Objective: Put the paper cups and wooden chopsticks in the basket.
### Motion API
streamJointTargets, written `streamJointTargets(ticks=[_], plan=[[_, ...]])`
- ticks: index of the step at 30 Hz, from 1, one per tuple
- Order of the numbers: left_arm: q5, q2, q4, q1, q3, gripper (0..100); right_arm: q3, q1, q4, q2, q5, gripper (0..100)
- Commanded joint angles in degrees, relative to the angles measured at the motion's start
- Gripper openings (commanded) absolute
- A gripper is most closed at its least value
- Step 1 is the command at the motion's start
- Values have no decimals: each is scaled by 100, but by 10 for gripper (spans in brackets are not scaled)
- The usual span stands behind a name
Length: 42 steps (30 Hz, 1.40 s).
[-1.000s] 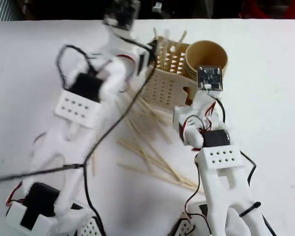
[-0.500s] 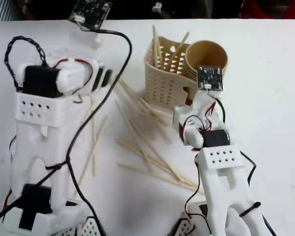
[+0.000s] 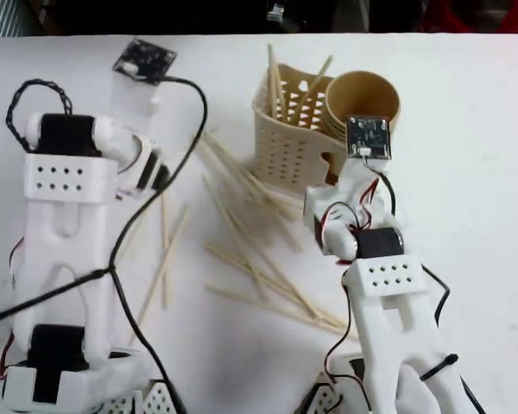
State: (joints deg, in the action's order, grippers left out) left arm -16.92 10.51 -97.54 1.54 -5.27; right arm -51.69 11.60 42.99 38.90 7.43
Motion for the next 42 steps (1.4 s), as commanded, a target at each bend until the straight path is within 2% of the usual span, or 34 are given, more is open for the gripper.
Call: streamJointTargets(ticks=[1, 13, 19, 24, 27, 30, 36, 42], plan=[[-44, 66, 343, 57, 580, 181, 35, -22, -110, 110, 0, 31], [-352, 57, 2593, 180, 3156, 186, 35, -22, -119, 110, 0, 31], [-308, 4, 3578, 180, 3965, 297, 35, -22, -119, 110, 0, 31], [-308, -66, 4404, 145, 4492, 290, 35, -22, -119, 110, 0, 31], [-308, -541, 4431, 145, 4316, 290, 35, -22, -119, 110, 0, 31], [-299, -1182, 3982, 163, 3604, 289, 35, -22, -119, 110, 0, 31], [-299, -2369, 3165, 136, 2295, 207, 35, -40, -119, 110, 0, 31], [-334, -2985, 2752, -13, 1714, 154, 35, -40, -119, 110, -9, 31]])
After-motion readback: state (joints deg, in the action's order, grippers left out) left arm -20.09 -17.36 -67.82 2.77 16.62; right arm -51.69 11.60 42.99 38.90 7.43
